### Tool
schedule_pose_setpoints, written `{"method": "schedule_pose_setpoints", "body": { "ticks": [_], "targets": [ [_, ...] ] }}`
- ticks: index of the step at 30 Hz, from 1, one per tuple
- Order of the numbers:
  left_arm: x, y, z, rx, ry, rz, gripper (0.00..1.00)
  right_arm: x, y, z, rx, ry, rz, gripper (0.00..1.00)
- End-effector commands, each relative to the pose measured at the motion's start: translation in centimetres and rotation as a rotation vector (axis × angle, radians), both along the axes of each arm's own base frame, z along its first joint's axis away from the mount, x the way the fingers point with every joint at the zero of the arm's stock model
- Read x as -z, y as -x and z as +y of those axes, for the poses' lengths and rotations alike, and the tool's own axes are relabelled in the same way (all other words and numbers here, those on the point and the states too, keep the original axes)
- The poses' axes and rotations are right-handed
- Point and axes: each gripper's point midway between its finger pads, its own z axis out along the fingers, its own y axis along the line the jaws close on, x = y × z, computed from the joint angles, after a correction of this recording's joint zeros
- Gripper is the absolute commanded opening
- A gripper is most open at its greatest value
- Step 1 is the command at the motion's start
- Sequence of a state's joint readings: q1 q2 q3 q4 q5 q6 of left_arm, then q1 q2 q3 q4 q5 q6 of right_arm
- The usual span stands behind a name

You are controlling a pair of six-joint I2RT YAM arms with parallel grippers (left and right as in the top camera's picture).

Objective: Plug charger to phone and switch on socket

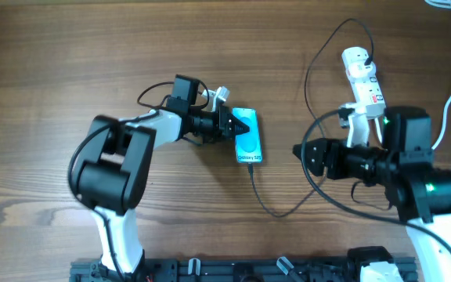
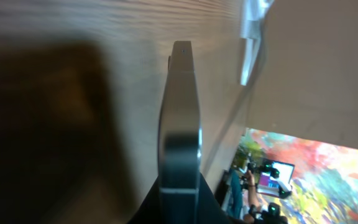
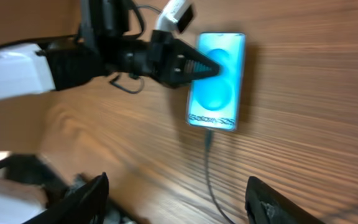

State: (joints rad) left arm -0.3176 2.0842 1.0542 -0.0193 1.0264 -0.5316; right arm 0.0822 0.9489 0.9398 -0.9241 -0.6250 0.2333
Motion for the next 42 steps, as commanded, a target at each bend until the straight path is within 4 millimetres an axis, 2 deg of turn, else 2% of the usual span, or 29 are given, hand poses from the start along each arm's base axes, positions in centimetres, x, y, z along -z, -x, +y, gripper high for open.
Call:
{"method": "schedule_pose_setpoints", "body": {
  "ticks": [1,2,5,6,7,9,10,11,12,14,15,16,20,21,23,24,25,26,27,28,29,30,31,32,34,35,36,40,42],
  "targets": [
    [1.8,-1.3,0.1,0.01,-0.021,-0.039,0.05,1.3,-0.3,-2.9,0.101,0.167,-0.008,0.72],
    [2.6,-1.3,0.5,-0.005,-0.058,-0.027,0.07,1.6,-0.1,-3.2,0.109,0.184,0.008,0.72],
    [4.9,-1.1,1.9,-0.056,-0.195,0.021,0.22,1.9,-0.3,-3.3,0.112,0.19,0.017,0.72],
    [5.5,-0.8,2.5,-0.069,-0.239,0.04,0.32,1.9,-0.4,-3.3,0.112,0.19,0.016,0.72],
    [6.2,-0.5,3.1,-0.085,-0.287,0.068,0.48,1.9,-0.4,-3.3,0.112,0.191,0.016,0.72],
    [6.8,-0.2,3.7,-0.094,-0.33,0.089,0.57,2.2,-0.5,-3.5,0.121,0.204,0.022,0.73],
    [7.2,0.0,4.1,-0.104,-0.36,0.106,0.64,2.5,-0.6,-3.9,0.137,0.227,0.028,0.77],
    [7.6,0.2,4.6,-0.125,-0.397,0.133,0.75,2.7,-0.8,-4.4,0.157,0.246,0.038,0.8],
    [7.9,0.3,5.3,-0.143,-0.439,0.148,0.8,3.1,-1.1,-4.9,0.203,0.262,0.061,0.84],
    [8.2,0.4,6.6,-0.176,-0.49,0.179,0.83,4.0,-1.8,-6.1,0.333,0.269,0.132,0.86],
    [8.3,0.3,7.3,-0.194,-0.503,0.194,0.83,4.4,-2.1,-6.2,0.362,0.263,0.158,0.84],
    [8.2,0.2,7.8,-0.208,-0.502,0.204,0.83,4.9,-2.4,-6.2,0.375,0.258,0.183,0.73],
    [8.2,-0.4,9.5,-0.252,-0.499,0.232,0.83,7.8,-3.9,-6.1,0.455,0.232,0.321,0.48],
    [8.1,-0.6,9.7,-0.26,-0.497,0.232,0.83,8.4,-4.6,-6.1,0.486,0.221,0.34,0.49],
    [7.2,-1.1,10.6,-0.283,-0.494,0.231,0.83,8.8,-7.2,-6.0,0.496,0.203,0.289,0.67],
    [6.0,-1.5,11.3,-0.296,-0.492,0.217,0.83,8.9,-8.7,-5.9,0.5,0.19,0.254,0.76],
    [4.2,-1.9,12.5,-0.302,-0.5,0.182,0.81,8.9,-9.6,-6.1,0.51,0.181,0.232,0.78],
    [2.6,-2.0,13.8,-0.321,-0.52,0.162,0.81,8.7,-10.3,-6.7,0.532,0.172,0.216,0.73],
    [0.2,-1.8,15.7,-0.344,-0.56,0.123,0.81,8.4,-11.0,-7.7,0.563,0.163,0.2,0.57],
    [-2.4,-1.0,17.5,-0.37,-0.609,0.094,0.82,7.6,-12.0,-10.4,0.656,0.144,0.173,0.3],
    [-5.9,0.6,19.8,-0.414,-0.681,0.056,0.84,7.3,-12.4,-11.9,0.699,0.134,0.157,0.19],
    [-8.1,1.7,21.0,-0.449,-0.722,0.027,0.85,7.1,-12.9,-13.6,0.75,0.124,0.142,0.09],
    [-10.6,3.0,21.9,-0.484,-0.753,-0.021,0.86,7.0,-13.4,-15.5,0.8,0.115,0.126,0.05],
    [-13.6,4.6,22.5,-0.52,-0.766,-0.087,0.87,7.1,-13.8,-16.9,0.833,0.104,0.118,0.04],
    [-18.5,8.1,23.2,-0.592,-0.771,-0.228,0.88,7.4,-15.3,-18.4,0.852,0.089,0.125,0.05],
    [-20.1,9.4,23.8,-0.631,-0.786,-0.286,0.9,7.6,-16.1,-18.9,0.861,0.096,0.132,0.05],
    [-22.0,11.2,24.7,-0.687,-0.806,-0.359,1.0,7.9,-17.3,-19.5,0.869,0.105,0.142,0.05],
    [-27.8,17.1,26.0,-0.864,-0.75,-0.649,1.0,10.7,-22.0,-21.2,0.878,0.134,0.236,0.05],
    [-29.6,19.9,27.0,-0.958,-0.739,-0.765,1.0,12.8,-24.2,-21.9,0.873,0.144,0.294,0.05]
  ]
}}
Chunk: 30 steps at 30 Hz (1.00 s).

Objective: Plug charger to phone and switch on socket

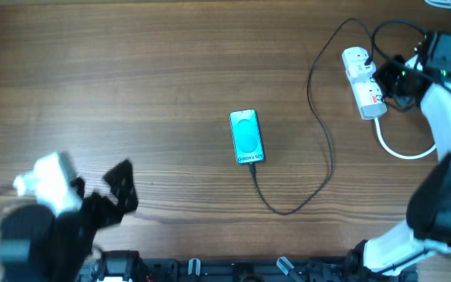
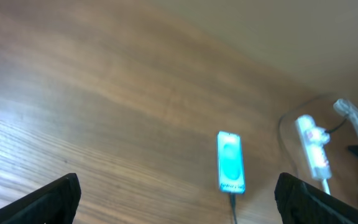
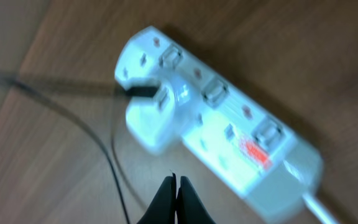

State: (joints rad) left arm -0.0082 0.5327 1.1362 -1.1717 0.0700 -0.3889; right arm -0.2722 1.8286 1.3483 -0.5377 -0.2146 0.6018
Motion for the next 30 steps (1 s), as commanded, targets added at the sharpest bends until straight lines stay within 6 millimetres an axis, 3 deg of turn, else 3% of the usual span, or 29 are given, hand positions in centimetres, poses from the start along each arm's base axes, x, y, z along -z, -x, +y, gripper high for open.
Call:
{"method": "schedule_pose_setpoints", "body": {
  "ticks": [1,3,6,12,14,17,20,24,30],
  "targets": [
    [-1.5,3.4,1.8,-0.083,-0.063,-0.138,1.0,2.7,-2.7,-1.4,0.017,0.0,0.071,0.05],
    [-0.6,5.0,1.8,-0.082,-0.064,-0.121,1.0,4.4,-3.6,-1.7,0.009,0.004,0.112,0.05],
    [2.4,6.7,2.7,-0.121,-0.1,0.017,1.0,5.0,-3.3,-3.4,0.048,0.092,0.147,0.04],
    [2.4,6.7,2.7,-0.121,-0.1,0.017,1.0,5.2,-3.7,-4.1,0.037,0.146,0.139,0.05],
    [2.4,6.7,2.7,-0.121,-0.1,0.017,1.0,6.6,-3.5,-3.9,0.031,0.135,0.166,0.05],
    [2.4,6.7,2.7,-0.121,-0.1,0.017,1.0,8.2,-3.5,-2.0,-0.036,0.108,0.192,0.04],
    [2.4,6.7,2.7,-0.121,-0.1,0.017,1.0,8.0,-4.2,-0.9,-0.078,0.13,0.172,0.05],
    [2.4,6.7,2.7,-0.121,-0.1,0.017,1.0,7.9,-3.9,-2.1,-0.045,0.192,0.193,0.05],
    [2.4,6.7,2.7,-0.121,-0.1,0.017,1.0,7.1,-4.8,-2.2,-0.045,0.198,0.16,0.04]
  ]
}}
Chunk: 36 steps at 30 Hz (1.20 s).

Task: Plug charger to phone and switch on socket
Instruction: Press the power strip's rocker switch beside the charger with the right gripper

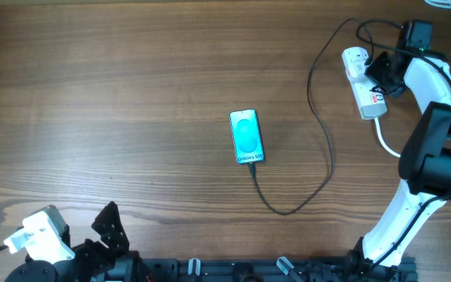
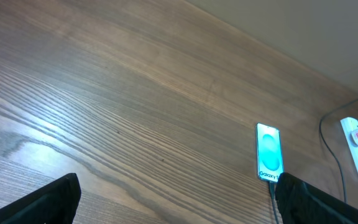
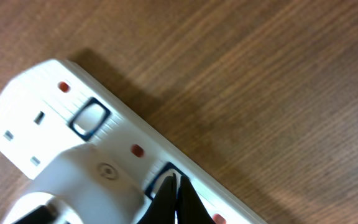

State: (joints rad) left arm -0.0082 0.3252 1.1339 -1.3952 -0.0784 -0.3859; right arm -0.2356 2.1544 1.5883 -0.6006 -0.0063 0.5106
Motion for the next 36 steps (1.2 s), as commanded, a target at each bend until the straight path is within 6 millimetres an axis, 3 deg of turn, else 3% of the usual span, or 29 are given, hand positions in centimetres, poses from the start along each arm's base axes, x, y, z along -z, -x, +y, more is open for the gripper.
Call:
{"method": "schedule_pose_setpoints", "body": {
  "ticks": [1,9,14,16,19,21,23,28,34,36],
  "targets": [
    [0.0,0.0,0.1,0.001,-0.016,0.001,1.0,-0.7,-1.4,0.5,-0.027,0.011,-0.036,0.05],
    [0.0,0.0,0.1,0.001,-0.016,0.001,1.0,-0.2,-0.9,1.7,-0.076,-0.013,-0.001,0.05],
    [0.0,0.0,0.1,0.001,-0.016,0.001,1.0,3.1,0.4,2.3,-0.08,-0.022,0.095,0.05],
    [0.0,0.0,0.1,0.001,-0.016,0.001,1.0,2.0,0.2,2.0,-0.075,-0.011,0.075,0.04],
    [0.0,0.0,0.1,0.001,-0.016,0.001,1.0,-1.4,-0.5,0.5,-0.043,0.013,-0.003,0.04],
    [0.0,0.0,0.1,0.001,-0.016,0.001,1.0,-4.7,-0.9,-1.5,0.006,0.061,-0.069,0.04],
    [0.0,0.0,0.1,0.001,-0.016,0.001,1.0,-5.9,-0.9,-2.2,0.006,0.074,-0.093,0.04],
    [0.0,0.0,0.1,0.001,-0.016,0.001,1.0,-5.4,-0.8,-1.8,-0.002,0.067,-0.082,0.04],
    [0.0,0.0,0.1,0.002,-0.016,0.001,1.0,-0.8,-0.2,0.5,-0.048,-0.03,0.0,0.04],
    [0.0,0.0,0.1,0.001,-0.016,0.001,1.0,-0.1,-0.3,1.2,-0.063,-0.032,0.013,0.04]
  ]
}}
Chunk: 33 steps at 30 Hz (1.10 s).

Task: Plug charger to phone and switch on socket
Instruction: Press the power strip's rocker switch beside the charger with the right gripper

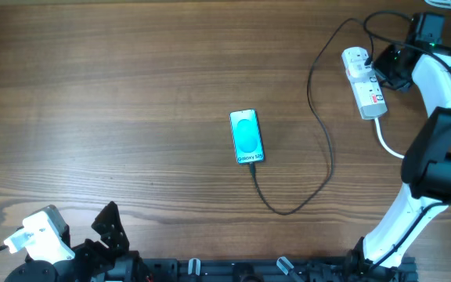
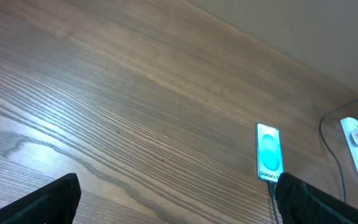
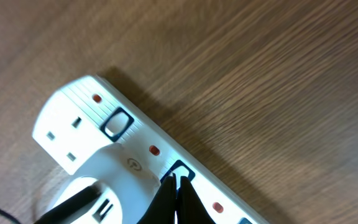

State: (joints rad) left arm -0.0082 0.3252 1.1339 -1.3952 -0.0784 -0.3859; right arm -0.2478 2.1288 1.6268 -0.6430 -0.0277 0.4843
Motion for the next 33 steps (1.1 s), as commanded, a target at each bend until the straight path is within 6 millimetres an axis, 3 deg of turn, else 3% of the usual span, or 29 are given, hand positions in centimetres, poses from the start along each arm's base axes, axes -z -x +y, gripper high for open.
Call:
{"method": "schedule_pose_setpoints", "body": {
  "ticks": [1,12,14,17,24,27,29,31,33],
  "targets": [
    [0.0,0.0,0.1,0.002,-0.016,0.001,1.0,2.0,-0.1,2.0,-0.053,-0.027,0.036,0.04],
    [0.0,0.0,0.1,0.002,-0.016,0.001,1.0,2.1,0.0,1.4,-0.065,0.049,0.053,0.05],
    [0.0,0.0,0.1,0.002,-0.016,0.001,1.0,2.9,0.1,1.5,-0.086,0.053,0.071,0.05],
    [0.0,0.0,0.1,0.002,-0.016,0.001,1.0,5.0,0.7,3.0,-0.13,-0.015,0.115,0.05],
    [0.0,0.0,0.1,0.002,-0.016,0.001,1.0,5.0,0.5,5.3,-0.213,-0.021,0.119,0.04],
    [0.0,0.0,0.1,0.001,-0.015,0.0,1.0,5.0,0.9,4.1,-0.164,0.035,0.143,0.04],
    [0.0,0.0,0.1,0.001,-0.015,0.001,1.0,2.6,1.2,1.3,-0.054,0.167,0.152,0.04],
    [0.0,0.0,0.1,0.001,-0.015,0.0,1.0,-1.3,0.1,0.3,-0.05,0.218,0.07,0.04],
    [0.0,0.0,0.1,0.002,-0.016,0.001,1.0,-3.1,-0.3,-0.2,-0.037,0.226,0.024,0.05]
  ]
}}
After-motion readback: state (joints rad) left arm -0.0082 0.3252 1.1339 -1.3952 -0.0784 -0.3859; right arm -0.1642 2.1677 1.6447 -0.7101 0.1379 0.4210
